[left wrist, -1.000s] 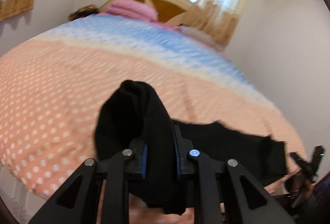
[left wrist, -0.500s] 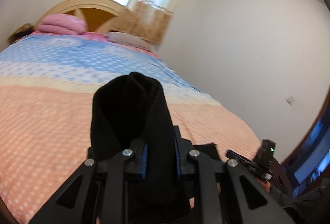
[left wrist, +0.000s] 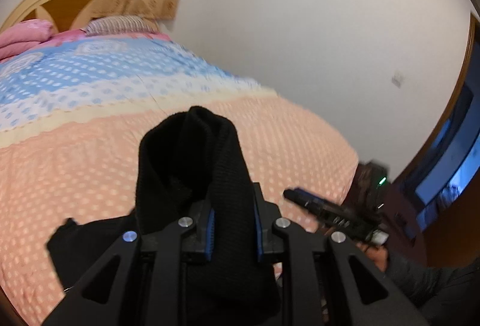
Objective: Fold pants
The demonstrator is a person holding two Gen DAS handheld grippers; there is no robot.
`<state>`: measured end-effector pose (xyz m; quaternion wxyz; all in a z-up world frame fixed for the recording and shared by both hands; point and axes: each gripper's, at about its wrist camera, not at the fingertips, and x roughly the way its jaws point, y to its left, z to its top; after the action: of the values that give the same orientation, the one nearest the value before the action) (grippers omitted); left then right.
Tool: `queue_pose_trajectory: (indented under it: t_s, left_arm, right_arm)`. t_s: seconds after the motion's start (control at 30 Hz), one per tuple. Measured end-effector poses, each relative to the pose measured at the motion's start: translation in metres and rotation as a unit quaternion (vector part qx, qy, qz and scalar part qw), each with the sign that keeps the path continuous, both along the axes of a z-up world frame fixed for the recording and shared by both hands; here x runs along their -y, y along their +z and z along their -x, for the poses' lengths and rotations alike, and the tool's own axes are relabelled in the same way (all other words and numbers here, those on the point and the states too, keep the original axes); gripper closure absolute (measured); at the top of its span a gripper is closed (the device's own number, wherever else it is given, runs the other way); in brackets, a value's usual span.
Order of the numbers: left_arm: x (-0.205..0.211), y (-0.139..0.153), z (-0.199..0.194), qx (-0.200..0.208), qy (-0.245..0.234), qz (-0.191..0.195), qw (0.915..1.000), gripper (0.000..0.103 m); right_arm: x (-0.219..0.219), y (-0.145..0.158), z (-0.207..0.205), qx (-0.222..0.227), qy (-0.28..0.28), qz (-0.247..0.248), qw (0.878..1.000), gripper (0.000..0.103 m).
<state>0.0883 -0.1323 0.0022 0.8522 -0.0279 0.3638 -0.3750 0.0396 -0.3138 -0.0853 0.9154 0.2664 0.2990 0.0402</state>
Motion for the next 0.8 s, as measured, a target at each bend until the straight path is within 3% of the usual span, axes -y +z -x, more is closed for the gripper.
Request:
queue_pose_trajectory:
  t_s: [0.3,0.43,0.6,0.73,0.8]
  left_arm:
    - [0.057,-0.045,-0.002,0.0,-0.029,-0.087,0.9958,0.082]
    - [0.073,-0.061,0.009,0.019,-0.043,-0.115,0.9923,0.08]
    - [0.082,-0.06,0.036,0.08,-0.046,-0.166,0.9819,0.066]
    - [0.058,-0.037,0.056,0.123,-0.032,-0.142,0.9817,0.036]
    - [0.035,-0.027,0.063,0.142,-0.006,-0.132,0.9811,0.032]
  right_arm:
    - [0.004,-0.008,-0.002,-0.003,-0.004,-0.008,1.0,0.033]
    - [0.005,-0.011,-0.001,-0.003,-0.006,-0.01,1.0,0.032]
    - [0.005,-0.007,0.003,0.013,0.006,-0.02,1.0,0.032]
    - [-0.004,0.003,0.004,0.027,0.042,-0.033,0.998,0.033]
    - [-0.011,0.008,0.004,0.027,0.063,-0.041,0.997,0.033]
